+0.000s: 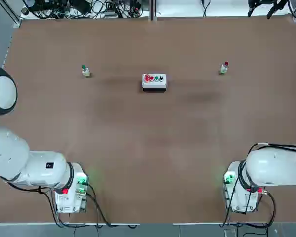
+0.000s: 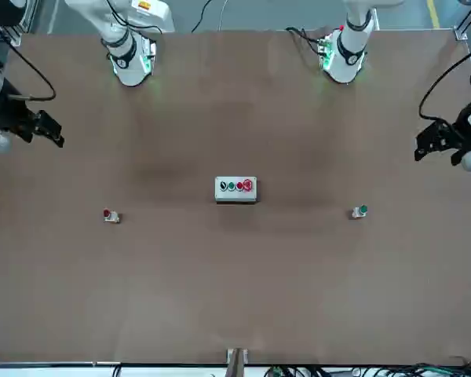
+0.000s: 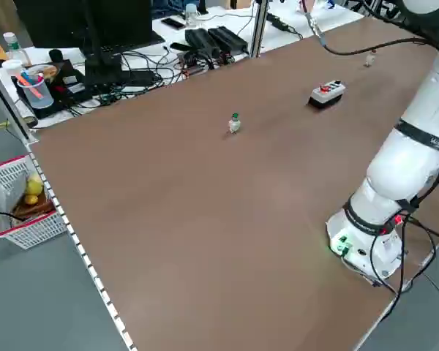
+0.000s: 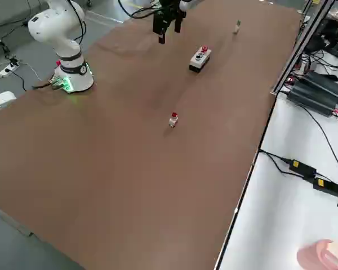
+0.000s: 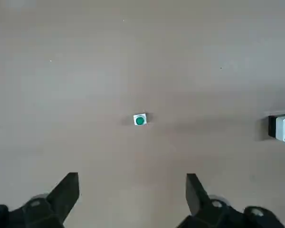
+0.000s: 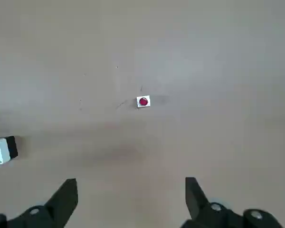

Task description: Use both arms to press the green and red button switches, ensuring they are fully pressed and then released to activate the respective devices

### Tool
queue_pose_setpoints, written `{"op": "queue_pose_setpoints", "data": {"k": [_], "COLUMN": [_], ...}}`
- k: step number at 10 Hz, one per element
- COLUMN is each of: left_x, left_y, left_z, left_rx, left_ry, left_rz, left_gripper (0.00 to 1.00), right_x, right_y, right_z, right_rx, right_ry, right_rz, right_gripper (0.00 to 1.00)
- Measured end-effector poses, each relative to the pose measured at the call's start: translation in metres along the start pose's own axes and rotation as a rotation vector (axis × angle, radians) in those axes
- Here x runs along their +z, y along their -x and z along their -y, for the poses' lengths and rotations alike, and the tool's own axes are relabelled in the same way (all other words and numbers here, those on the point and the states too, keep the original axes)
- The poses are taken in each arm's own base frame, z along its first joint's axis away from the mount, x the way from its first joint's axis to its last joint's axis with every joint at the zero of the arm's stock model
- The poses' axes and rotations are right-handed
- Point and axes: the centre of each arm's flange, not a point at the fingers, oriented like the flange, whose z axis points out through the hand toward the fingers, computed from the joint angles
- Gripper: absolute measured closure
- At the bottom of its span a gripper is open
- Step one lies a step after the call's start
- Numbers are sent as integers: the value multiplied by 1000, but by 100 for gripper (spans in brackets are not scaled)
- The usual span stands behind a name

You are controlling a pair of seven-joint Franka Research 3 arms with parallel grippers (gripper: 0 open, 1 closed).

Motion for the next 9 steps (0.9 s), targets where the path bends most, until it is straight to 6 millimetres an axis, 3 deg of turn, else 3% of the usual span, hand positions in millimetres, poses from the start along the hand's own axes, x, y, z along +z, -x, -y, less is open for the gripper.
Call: {"op": "queue_pose_setpoints", "data": {"k": [4,6,7,8,9], "left_x": [2,23,39,55,72], "left_y": [0,-8,-16,-24,-28], "left_z": [0,3,4,5,6], "left_rx": [0,-6,-22,-38,-42], "left_ry": [1,4,6,6,7], "left_rz": [6,41,55,57,61], "left_gripper": [0,2,5,9,26], "right_x": [0,1,1,1,3], "right_y": [0,1,1,0,0], "right_z": [1,1,1,1,1], "right_rx": [-1,-1,-2,-3,-3], "right_ry": [0,0,0,0,0], "right_rz": [4,5,5,6,8], "right_gripper": [0,2,4,12,19]}}
